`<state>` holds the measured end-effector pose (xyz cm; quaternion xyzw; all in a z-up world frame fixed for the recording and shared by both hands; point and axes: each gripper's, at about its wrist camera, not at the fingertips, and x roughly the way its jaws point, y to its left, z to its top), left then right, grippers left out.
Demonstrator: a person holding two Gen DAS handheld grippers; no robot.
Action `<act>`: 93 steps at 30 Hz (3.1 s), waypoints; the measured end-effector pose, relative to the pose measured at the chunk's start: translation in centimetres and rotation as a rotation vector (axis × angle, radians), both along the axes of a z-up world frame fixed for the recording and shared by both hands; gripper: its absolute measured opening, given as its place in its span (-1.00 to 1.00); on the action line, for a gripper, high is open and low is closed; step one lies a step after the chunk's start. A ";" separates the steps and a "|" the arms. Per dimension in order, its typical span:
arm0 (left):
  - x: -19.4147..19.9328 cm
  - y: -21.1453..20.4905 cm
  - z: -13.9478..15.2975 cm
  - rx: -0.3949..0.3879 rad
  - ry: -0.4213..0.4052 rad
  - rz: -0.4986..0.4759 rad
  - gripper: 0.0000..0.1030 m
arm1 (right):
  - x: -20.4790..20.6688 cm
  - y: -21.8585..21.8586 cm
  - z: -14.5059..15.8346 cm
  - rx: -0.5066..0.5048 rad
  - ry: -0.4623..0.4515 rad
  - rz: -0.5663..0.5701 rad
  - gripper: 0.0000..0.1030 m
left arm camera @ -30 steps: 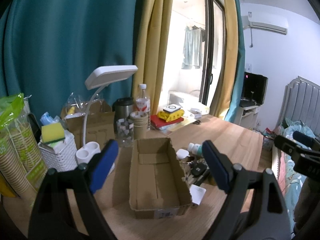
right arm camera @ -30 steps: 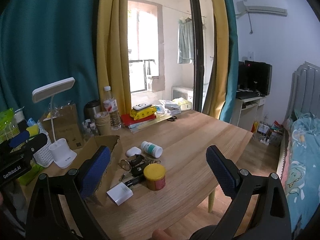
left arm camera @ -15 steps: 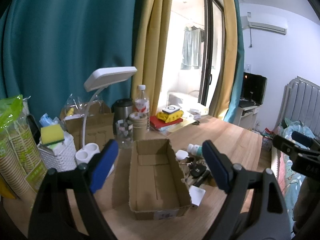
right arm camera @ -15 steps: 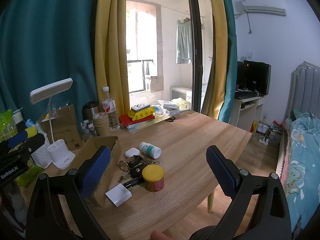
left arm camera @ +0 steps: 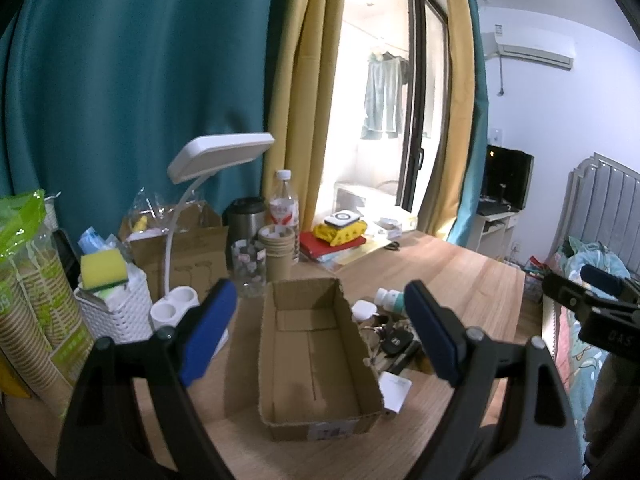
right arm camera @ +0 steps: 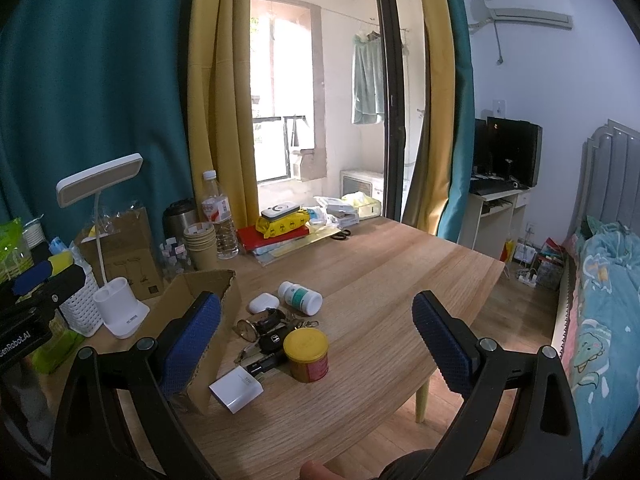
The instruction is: Organize rigid objects
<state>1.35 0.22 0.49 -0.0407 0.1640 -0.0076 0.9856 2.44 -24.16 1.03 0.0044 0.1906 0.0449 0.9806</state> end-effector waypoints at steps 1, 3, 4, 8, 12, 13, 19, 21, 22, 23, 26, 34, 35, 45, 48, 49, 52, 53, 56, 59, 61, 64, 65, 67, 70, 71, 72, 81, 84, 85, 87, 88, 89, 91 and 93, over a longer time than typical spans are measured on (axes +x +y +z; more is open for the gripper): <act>0.0 0.0 0.0 -0.002 0.000 0.002 0.69 | 0.0 0.1 0.0 0.000 -0.001 0.000 0.91; 0.0 0.0 0.0 -0.002 0.002 0.002 0.69 | 0.0 0.1 0.0 -0.001 -0.001 0.000 0.91; 0.0 0.0 0.0 0.000 -0.001 0.002 0.69 | 0.0 0.1 0.0 0.000 0.000 0.000 0.91; 0.0 0.0 -0.1 0.001 0.000 0.004 0.69 | 0.0 0.1 -0.1 -0.001 0.001 0.000 0.91; 0.1 0.2 -0.4 0.001 0.008 0.006 0.69 | 0.0 0.1 -0.2 -0.001 0.005 0.002 0.91; 0.2 0.2 -0.4 0.000 0.009 0.006 0.69 | 0.1 0.2 -0.4 -0.001 0.007 0.002 0.91; 0.9 0.5 -0.9 0.005 0.039 0.009 0.69 | 0.5 0.3 -1.1 -0.002 0.020 0.002 0.91; 1.4 0.7 -1.4 0.005 0.062 0.015 0.69 | 0.8 0.3 -1.3 -0.002 0.029 0.001 0.91; 1.6 0.9 -1.6 0.006 0.075 0.020 0.69 | 1.0 0.3 -1.4 -0.002 0.035 0.001 0.91; 1.9 1.0 -1.9 0.006 0.089 0.025 0.69 | 1.4 0.4 -1.5 -0.003 0.042 -0.001 0.91; 2.6 1.6 -2.8 0.001 0.125 0.039 0.69 | 2.0 0.5 -2.0 -0.005 0.060 -0.001 0.91; 5.4 3.3 -6.0 -0.031 0.256 0.069 0.69 | 4.4 1.2 -3.7 -0.012 0.121 0.008 0.91; 5.9 3.5 -6.6 -0.039 0.280 0.071 0.69 | 4.7 1.1 -3.9 -0.012 0.130 0.009 0.91; 9.5 4.6 -11.9 -0.067 0.455 0.085 0.69 | 8.3 1.7 -7.4 -0.016 0.239 0.031 0.91; 10.1 4.5 -12.5 -0.067 0.479 0.077 0.69 | 9.3 2.0 -8.5 -0.021 0.267 0.035 0.91; 10.3 4.5 -12.7 -0.068 0.488 0.074 0.69 | 9.7 2.1 -8.8 -0.021 0.277 0.036 0.91; 10.8 4.5 -13.4 -0.063 0.511 0.071 0.69 | 10.5 2.0 -9.6 -0.023 0.302 0.037 0.91; 11.0 4.5 -13.6 -0.063 0.520 0.071 0.68 | 10.7 2.1 -9.9 -0.024 0.309 0.038 0.91; 11.4 4.6 -14.1 -0.061 0.543 0.077 0.67 | 11.4 2.1 -10.7 -0.028 0.330 0.038 0.91; 11.8 4.6 -14.4 -0.049 0.561 0.082 0.32 | 12.0 2.1 -11.5 -0.030 0.347 0.039 0.91; 12.0 4.7 -14.8 -0.057 0.583 0.077 0.14 | 12.3 2.2 -11.9 -0.031 0.357 0.042 0.91; 12.1 4.7 -15.3 -0.046 0.597 0.081 -0.16 | 12.7 2.2 -12.3 -0.033 0.366 0.046 0.91; 12.1 4.7 -15.4 -0.042 0.601 0.080 -0.35 | 12.8 2.2 -12.4 -0.033 0.367 0.047 0.91; 12.1 4.4 -15.6 -0.028 0.613 0.077 -0.60 | 12.9 2.1 -12.7 -0.032 0.374 0.048 0.91; 12.0 4.0 -15.6 -0.012 0.604 0.066 -0.85 | 13.1 2.1 -12.9 -0.028 0.383 0.051 0.91; 12.0 4.0 -15.5 -0.008 0.600 0.069 -0.89 | 13.1 2.1 -13.0 -0.028 0.384 0.052 0.91; 11.9 4.0 -15.4 -0.011 0.596 0.068 -0.91 | 13.2 2.1 -13.1 -0.028 0.386 0.053 0.91; 11.7 3.7 -15.1 -0.004 0.585 0.049 -0.95 | 13.3 1.9 -13.2 -0.026 0.391 0.055 0.91; 11.8 3.9 -15.3 -0.024 0.593 0.051 -0.95 | 13.3 1.8 -13.2 -0.024 0.387 0.053 0.91; 11.9 3.9 -15.3 -0.027 0.593 0.054 -0.95 | 13.3 1.8 -13.2 -0.024 0.386 0.053 0.91; 11.9 3.8 -15.3 -0.025 0.590 0.051 -0.95 | 13.4 1.7 -13.2 -0.021 0.387 0.052 0.91; 11.9 3.8 -15.2 -0.026 0.589 0.053 -0.95 | 13.4 1.7 -13.2 -0.020 0.387 0.051 0.91; 11.9 3.8 -15.2 -0.027 0.588 0.051 -0.95 | 13.4 1.6 -13.2 -0.019 0.387 0.051 0.91; 11.9 3.9 -15.3 -0.037 0.590 0.052 -0.95 | 13.4 1.6 -13.2 -0.019 0.386 0.051 0.91; 11.8 4.0 -15.3 -0.045 0.591 0.053 -0.95 | 13.5 1.5 -13.2 -0.019 0.387 0.051 0.91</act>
